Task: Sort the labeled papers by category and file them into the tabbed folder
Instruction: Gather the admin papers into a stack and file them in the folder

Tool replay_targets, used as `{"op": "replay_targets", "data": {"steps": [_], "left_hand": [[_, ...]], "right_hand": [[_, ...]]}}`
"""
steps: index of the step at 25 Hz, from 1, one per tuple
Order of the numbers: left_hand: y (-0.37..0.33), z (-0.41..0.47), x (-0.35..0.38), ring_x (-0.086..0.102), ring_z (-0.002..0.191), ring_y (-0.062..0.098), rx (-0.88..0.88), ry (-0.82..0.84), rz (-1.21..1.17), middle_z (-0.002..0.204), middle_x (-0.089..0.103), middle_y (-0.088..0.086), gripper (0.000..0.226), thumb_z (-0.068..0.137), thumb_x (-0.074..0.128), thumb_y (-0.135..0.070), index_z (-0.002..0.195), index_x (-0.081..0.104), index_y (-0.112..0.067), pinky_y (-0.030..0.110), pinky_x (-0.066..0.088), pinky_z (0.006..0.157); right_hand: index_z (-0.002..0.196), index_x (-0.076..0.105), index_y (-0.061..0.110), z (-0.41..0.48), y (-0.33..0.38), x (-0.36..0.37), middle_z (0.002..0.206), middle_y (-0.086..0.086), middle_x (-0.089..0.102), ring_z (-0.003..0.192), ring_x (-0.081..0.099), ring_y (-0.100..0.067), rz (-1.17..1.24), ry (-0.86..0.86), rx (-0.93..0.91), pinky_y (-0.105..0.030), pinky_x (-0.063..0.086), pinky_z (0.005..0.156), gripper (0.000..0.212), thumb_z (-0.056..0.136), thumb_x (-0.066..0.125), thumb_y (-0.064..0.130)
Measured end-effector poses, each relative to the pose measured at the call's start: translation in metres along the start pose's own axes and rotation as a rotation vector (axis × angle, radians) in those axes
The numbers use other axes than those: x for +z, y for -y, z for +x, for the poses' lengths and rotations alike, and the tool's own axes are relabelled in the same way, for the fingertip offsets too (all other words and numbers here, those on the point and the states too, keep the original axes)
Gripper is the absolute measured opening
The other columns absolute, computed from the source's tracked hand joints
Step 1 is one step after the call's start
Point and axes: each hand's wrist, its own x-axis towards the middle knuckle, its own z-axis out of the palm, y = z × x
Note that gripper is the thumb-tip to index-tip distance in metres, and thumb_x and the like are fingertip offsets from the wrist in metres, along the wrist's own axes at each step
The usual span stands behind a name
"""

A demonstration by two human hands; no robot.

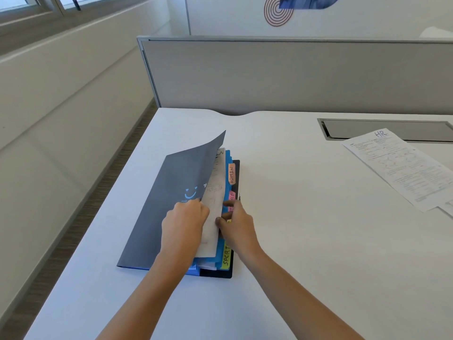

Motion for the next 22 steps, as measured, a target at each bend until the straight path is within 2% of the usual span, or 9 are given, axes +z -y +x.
{"op": "replay_targets", "data": {"steps": [1, 3, 5, 9, 13, 16, 19, 22], "left_hand": [[0.0, 0.001, -0.001, 0.053, 0.07, 0.017, -0.006, 0.005, 0.006, 0.091, 0.054, 0.001, 0.02, 0.1, 0.039, -0.029, 0.106, 0.052, -0.015, 0.024, 0.044, 0.063], [0.0, 0.002, -0.001, 0.06, 0.078, 0.019, 0.017, 0.004, 0.059, 0.098, 0.06, 0.005, 0.02, 0.1, 0.042, -0.026, 0.111, 0.054, -0.014, 0.026, 0.052, 0.071], [0.0, 0.001, -0.002, 0.062, 0.081, 0.02, 0.015, 0.0, 0.068, 0.102, 0.063, 0.008, 0.019, 0.099, 0.045, -0.024, 0.112, 0.054, -0.013, 0.03, 0.056, 0.078], [0.003, -0.001, -0.005, 0.056, 0.072, 0.022, -0.015, -0.033, -0.015, 0.089, 0.057, 0.006, 0.014, 0.1, 0.039, -0.023, 0.096, 0.05, -0.015, 0.027, 0.05, 0.066], [0.003, -0.007, -0.003, 0.061, 0.074, 0.023, 0.02, -0.039, 0.044, 0.091, 0.059, 0.004, 0.011, 0.1, 0.039, -0.022, 0.091, 0.045, -0.019, 0.025, 0.045, 0.062], [0.004, -0.006, -0.002, 0.062, 0.076, 0.022, 0.035, -0.04, 0.073, 0.094, 0.06, 0.004, 0.008, 0.1, 0.042, -0.019, 0.099, 0.05, -0.018, 0.025, 0.05, 0.065], [0.009, -0.004, 0.0, 0.054, 0.07, 0.017, 0.052, -0.01, 0.112, 0.094, 0.056, 0.0, 0.013, 0.1, 0.042, -0.023, 0.109, 0.05, -0.017, 0.017, 0.042, 0.056], [0.01, -0.006, 0.005, 0.052, 0.069, 0.017, 0.075, -0.005, 0.144, 0.095, 0.058, 0.002, 0.006, 0.099, 0.045, -0.018, 0.104, 0.047, -0.018, 0.022, 0.05, 0.066]], "right_hand": [[0.13, 0.041, 0.017, 0.0, 0.003, 0.001, 0.108, 0.0, 0.06, 0.092, 0.059, -0.013, -0.001, 0.003, -0.014, -0.024, 0.053, 0.076, 0.038, 0.095, 0.053, 0.011], [0.136, 0.036, 0.02, 0.0, 0.008, 0.007, 0.127, -0.004, 0.055, 0.109, 0.057, -0.018, -0.019, 0.007, -0.051, -0.028, 0.052, 0.084, 0.045, 0.095, 0.052, 0.008], [0.139, 0.034, 0.022, -0.001, 0.009, 0.012, 0.132, -0.004, 0.052, 0.118, 0.053, -0.02, -0.009, 0.022, -0.061, -0.033, 0.051, 0.089, 0.05, 0.095, 0.052, 0.007], [0.14, 0.033, 0.022, 0.007, 0.006, 0.006, 0.121, -0.003, 0.06, 0.104, 0.056, -0.016, -0.002, 0.014, -0.048, -0.027, 0.05, 0.082, 0.053, 0.094, 0.056, 0.01], [0.145, 0.031, 0.021, 0.026, 0.01, 0.005, 0.134, -0.006, 0.052, 0.122, 0.051, -0.024, -0.02, -0.046, -0.078, -0.032, 0.051, 0.091, 0.058, 0.094, 0.055, 0.01], [0.147, 0.029, 0.021, 0.032, 0.013, 0.01, 0.14, -0.008, 0.047, 0.127, 0.048, -0.024, -0.024, -0.063, -0.107, -0.031, 0.049, 0.094, 0.059, 0.094, 0.052, 0.007], [0.144, 0.031, 0.023, 0.031, 0.01, 0.012, 0.136, -0.007, 0.051, 0.118, 0.054, -0.02, -0.007, -0.028, -0.126, -0.026, 0.052, 0.086, 0.057, 0.094, 0.052, 0.008], [0.144, 0.031, 0.021, 0.033, 0.006, 0.007, 0.13, -0.006, 0.055, 0.111, 0.057, -0.019, -0.008, 0.004, -0.103, -0.025, 0.051, 0.081, 0.056, 0.094, 0.054, 0.011]]}}
